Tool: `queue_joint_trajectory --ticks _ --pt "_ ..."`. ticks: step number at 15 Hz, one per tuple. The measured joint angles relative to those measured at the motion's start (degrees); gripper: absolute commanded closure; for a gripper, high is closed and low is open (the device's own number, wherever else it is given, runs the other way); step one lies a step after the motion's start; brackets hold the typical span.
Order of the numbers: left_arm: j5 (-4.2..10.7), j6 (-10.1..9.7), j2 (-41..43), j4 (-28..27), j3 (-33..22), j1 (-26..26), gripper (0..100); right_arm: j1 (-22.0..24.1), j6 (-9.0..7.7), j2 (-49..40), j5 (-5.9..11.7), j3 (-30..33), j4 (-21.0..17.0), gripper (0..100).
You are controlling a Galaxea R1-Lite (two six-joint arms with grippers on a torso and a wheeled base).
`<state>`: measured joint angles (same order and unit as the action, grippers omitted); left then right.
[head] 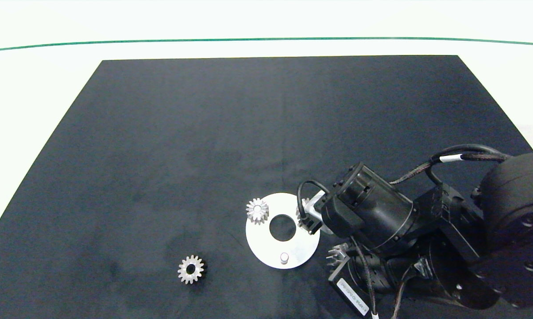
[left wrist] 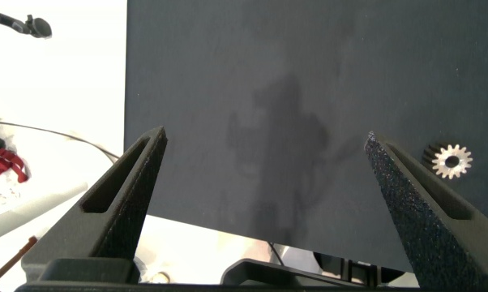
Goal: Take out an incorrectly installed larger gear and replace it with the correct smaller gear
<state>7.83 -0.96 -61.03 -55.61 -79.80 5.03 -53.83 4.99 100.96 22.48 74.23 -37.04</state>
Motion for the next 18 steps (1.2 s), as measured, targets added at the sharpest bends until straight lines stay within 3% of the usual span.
queue_joint_trajectory --ticks 8,15,16,18 --pt "0.0 -0.05 -0.1 -0.1 0.1 -0.1 0 3.5 0.0 -1.7 -2.61 -9.1 4.8 100" --pt "0.0 -0.05 -0.2 -0.1 0.3 -0.2 0 5.2 0.0 -2.6 -3.0 -10.4 5.8 100" --pt "0.02 -0.05 -0.2 -0.1 0.3 -0.2 0 5.2 -0.02 -2.6 -2.97 -10.4 5.8 0" --pt "0.0 -0.07 -0.2 -0.1 0.3 -0.2 0 5.2 0.0 -2.8 -3.0 -10.4 5.8 0"
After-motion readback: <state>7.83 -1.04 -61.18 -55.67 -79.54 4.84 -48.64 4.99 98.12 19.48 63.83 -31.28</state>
